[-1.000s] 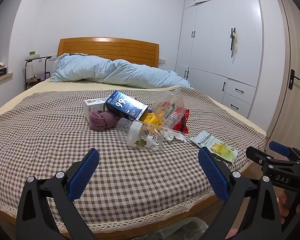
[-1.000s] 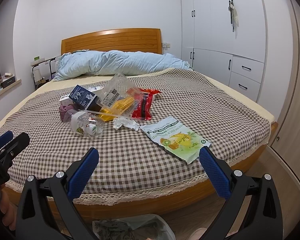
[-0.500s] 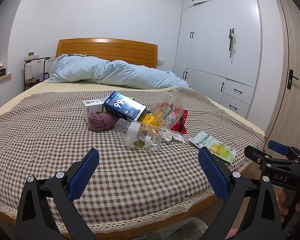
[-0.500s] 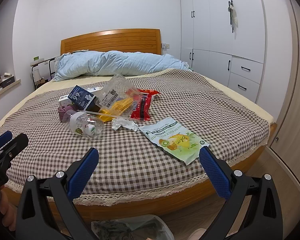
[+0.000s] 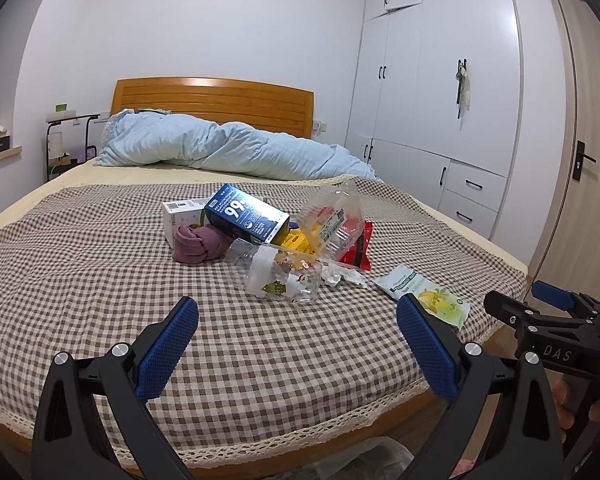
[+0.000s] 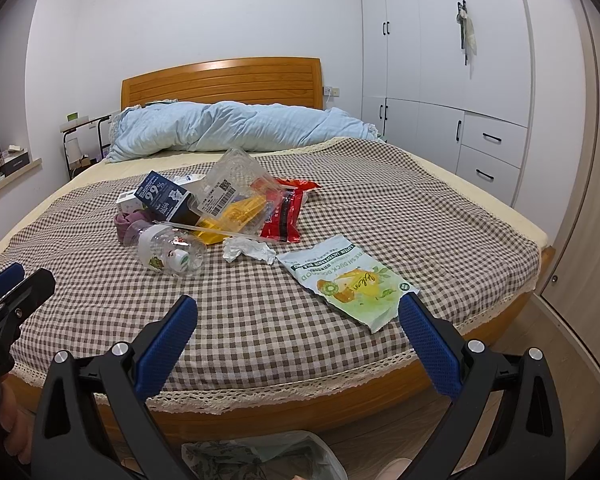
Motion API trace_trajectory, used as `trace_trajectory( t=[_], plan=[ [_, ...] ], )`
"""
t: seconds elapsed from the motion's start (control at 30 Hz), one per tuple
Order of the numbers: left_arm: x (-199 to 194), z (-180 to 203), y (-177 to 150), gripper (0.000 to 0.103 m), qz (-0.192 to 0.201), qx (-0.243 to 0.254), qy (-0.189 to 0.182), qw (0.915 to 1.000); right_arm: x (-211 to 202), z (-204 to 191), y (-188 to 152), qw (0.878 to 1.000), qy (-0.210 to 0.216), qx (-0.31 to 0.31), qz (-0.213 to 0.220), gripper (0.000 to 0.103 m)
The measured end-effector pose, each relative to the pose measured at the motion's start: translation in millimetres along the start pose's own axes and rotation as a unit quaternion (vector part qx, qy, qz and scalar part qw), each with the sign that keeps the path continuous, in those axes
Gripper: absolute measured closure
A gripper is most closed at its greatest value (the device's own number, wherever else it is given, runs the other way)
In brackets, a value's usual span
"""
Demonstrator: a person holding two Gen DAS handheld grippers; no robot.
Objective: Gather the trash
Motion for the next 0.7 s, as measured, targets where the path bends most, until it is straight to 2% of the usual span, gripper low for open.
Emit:
trace_trajectory(
  t=[0.7],
  plan=[
    [25.3,-3.2,3.3,0.007,-0.004,-0.017,-0.003,0.9998,22.8,-2.7,17.7,1.000,0.015,0.003,0.021,0.006]
  ],
)
Point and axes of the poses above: each gripper's, at about its wrist camera, not at the fingertips, and x roughly the way its jaws point, z to its right, y to its top, the point moved 3 cm from there along x, roughly the way its jaws point, and after that the axes turned 14 degrees about -y, right-handed, at the moved point
